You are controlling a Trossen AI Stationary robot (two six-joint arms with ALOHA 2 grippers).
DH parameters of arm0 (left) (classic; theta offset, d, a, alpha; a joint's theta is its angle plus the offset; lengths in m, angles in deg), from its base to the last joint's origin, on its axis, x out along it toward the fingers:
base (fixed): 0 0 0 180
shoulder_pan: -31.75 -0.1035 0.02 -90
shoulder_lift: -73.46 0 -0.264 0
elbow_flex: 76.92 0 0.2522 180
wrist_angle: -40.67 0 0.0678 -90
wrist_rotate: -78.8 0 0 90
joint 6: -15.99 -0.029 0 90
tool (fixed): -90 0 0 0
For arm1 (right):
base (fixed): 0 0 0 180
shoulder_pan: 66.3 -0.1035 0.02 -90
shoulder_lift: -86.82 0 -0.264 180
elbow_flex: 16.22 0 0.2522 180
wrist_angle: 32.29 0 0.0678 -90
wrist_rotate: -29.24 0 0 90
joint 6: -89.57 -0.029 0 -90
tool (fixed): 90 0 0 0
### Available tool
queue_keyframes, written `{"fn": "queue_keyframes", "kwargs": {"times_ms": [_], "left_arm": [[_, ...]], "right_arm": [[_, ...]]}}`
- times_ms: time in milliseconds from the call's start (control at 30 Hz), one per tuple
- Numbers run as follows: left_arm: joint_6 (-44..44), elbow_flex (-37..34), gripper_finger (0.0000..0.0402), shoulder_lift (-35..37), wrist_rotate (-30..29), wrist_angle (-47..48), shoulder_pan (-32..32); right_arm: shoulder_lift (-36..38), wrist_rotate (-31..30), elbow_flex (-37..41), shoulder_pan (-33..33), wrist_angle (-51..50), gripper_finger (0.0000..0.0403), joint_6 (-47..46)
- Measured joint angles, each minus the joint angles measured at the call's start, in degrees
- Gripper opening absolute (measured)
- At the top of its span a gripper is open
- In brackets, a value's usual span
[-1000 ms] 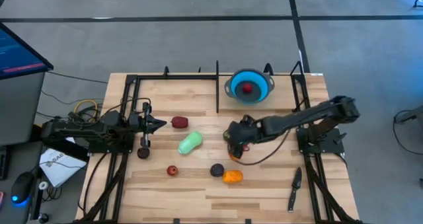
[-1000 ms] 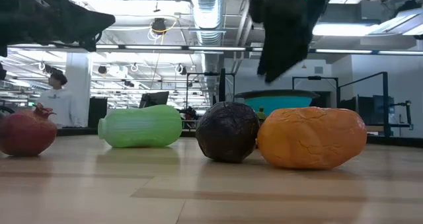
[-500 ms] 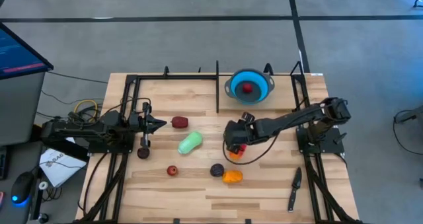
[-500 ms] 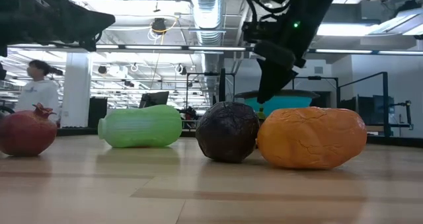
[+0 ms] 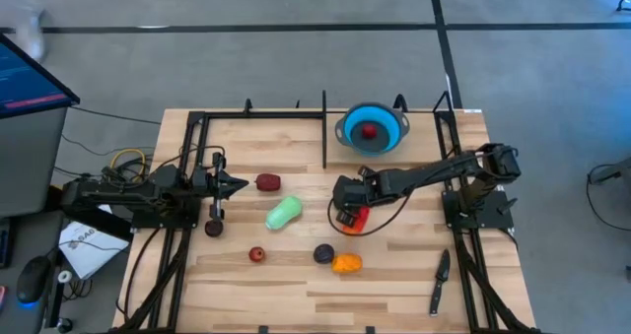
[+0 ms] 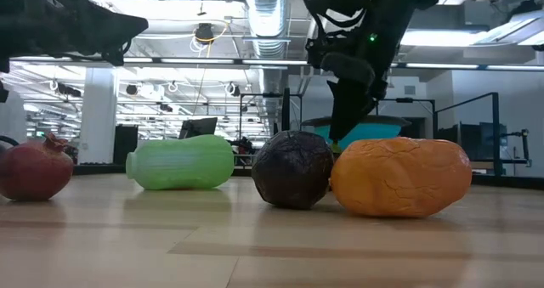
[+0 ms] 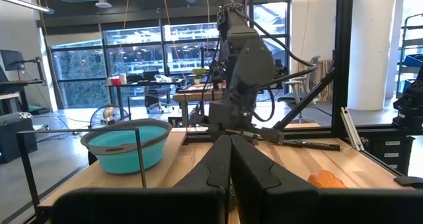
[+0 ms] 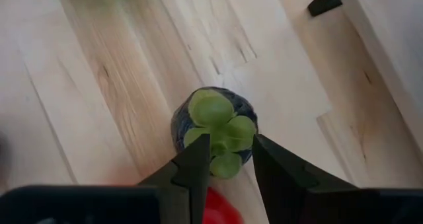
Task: Pick & Place Fruit
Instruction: Put the black mangosteen into the blue strainer bowl on the shelf
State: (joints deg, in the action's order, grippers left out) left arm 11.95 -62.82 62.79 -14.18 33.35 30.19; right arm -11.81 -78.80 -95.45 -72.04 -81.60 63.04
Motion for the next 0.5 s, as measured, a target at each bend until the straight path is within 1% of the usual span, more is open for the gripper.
{"fn": "queue_keyframes", "kwargs": {"times_ms": [300, 500], "left_arm": [[0.0, 0.0, 0.0003, 0.0, 0.0, 0.0, 0.0], [0.0, 0.0, 0.0003, 0.0, 0.0, 0.0, 0.0]], "right_arm": [[-0.1, 0.2, 0.0, 1.0, 0.0, 0.0106, 0.1], [-0.1, 0.3, 0.0, 1.1, -0.6, 0.0075, 0.1]]}}
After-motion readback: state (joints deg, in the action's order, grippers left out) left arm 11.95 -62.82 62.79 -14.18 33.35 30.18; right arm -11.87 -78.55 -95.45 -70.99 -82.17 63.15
